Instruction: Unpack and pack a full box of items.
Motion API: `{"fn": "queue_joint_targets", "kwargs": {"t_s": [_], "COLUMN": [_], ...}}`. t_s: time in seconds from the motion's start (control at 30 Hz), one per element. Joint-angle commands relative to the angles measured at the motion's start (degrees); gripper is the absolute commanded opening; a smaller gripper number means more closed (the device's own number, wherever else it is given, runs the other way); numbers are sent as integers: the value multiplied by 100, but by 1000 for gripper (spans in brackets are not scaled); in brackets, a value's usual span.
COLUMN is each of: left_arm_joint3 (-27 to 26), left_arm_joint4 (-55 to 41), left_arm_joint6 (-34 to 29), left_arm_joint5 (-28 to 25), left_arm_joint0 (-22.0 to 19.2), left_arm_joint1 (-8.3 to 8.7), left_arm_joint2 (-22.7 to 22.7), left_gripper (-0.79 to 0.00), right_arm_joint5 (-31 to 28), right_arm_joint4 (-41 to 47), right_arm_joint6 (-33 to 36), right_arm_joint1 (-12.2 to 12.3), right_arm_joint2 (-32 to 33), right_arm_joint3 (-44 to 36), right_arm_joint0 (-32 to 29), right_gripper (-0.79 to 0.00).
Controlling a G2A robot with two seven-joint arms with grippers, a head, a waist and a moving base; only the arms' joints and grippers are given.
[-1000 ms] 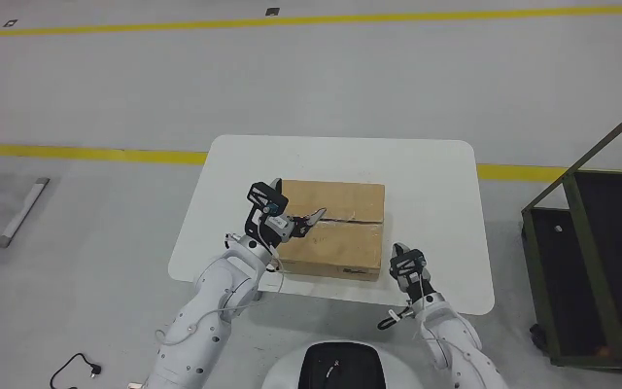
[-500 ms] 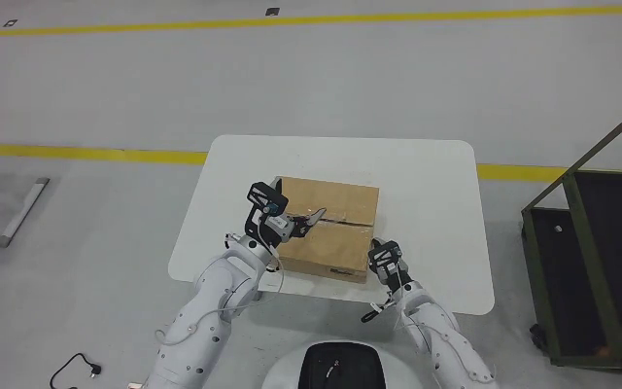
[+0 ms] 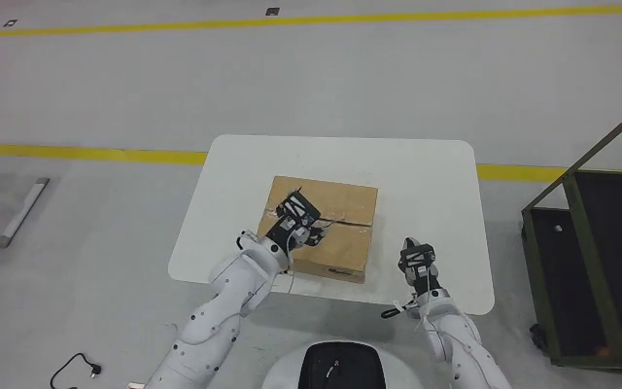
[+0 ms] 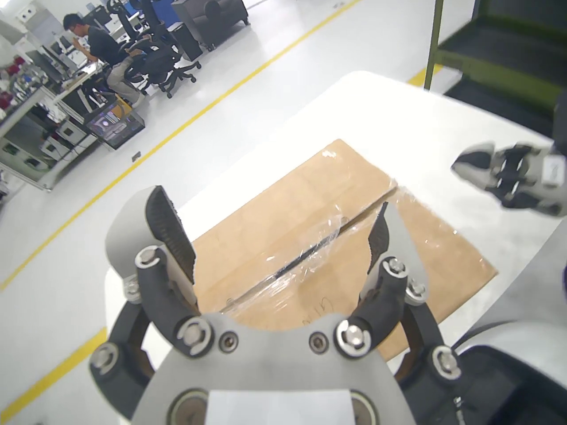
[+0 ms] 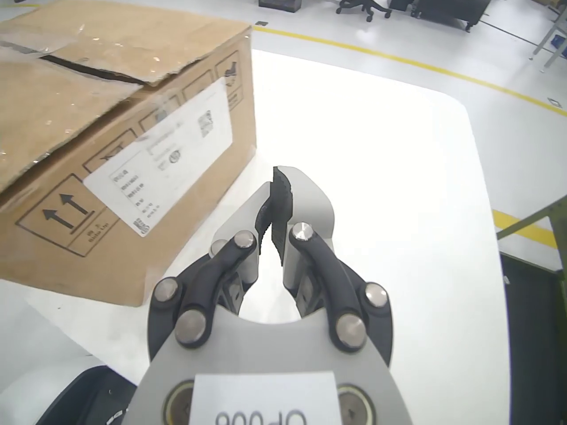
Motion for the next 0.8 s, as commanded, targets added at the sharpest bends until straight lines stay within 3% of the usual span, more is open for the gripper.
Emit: {"fn": "queue_joint_targets", "kwargs": {"t_s": [0.0,0.2,0.7,0.77], "left_arm_joint3": [139,503,473,479], "left_arm_joint4": [354,460,417,-348], "left_arm_joint6": [-260,-755,-701,-563], "left_arm_joint5": [-36,183,234,260], "left_arm_joint0": [-129,-477,-415,-353], "left_arm_joint1": [-26,-159,-170,-237], "left_arm_joint2": [226,646,679,699], "left_gripper": [0,0,0,0], "right_arm_joint5": [14,45,-57,-84], "right_arm_joint4": [-35,-89,-197,-175], "right_arm_joint6": [-3,11,-80,-78], "right_arm_joint1": [23,58,75,77], "right_arm_joint2": [121,308,371,388], "right_arm_joint3": [-120,-362,-374,-362], "right_arm_joint0": [-120,-373,-519,-524], "right_gripper": [-785,-785,-785,-785]}}
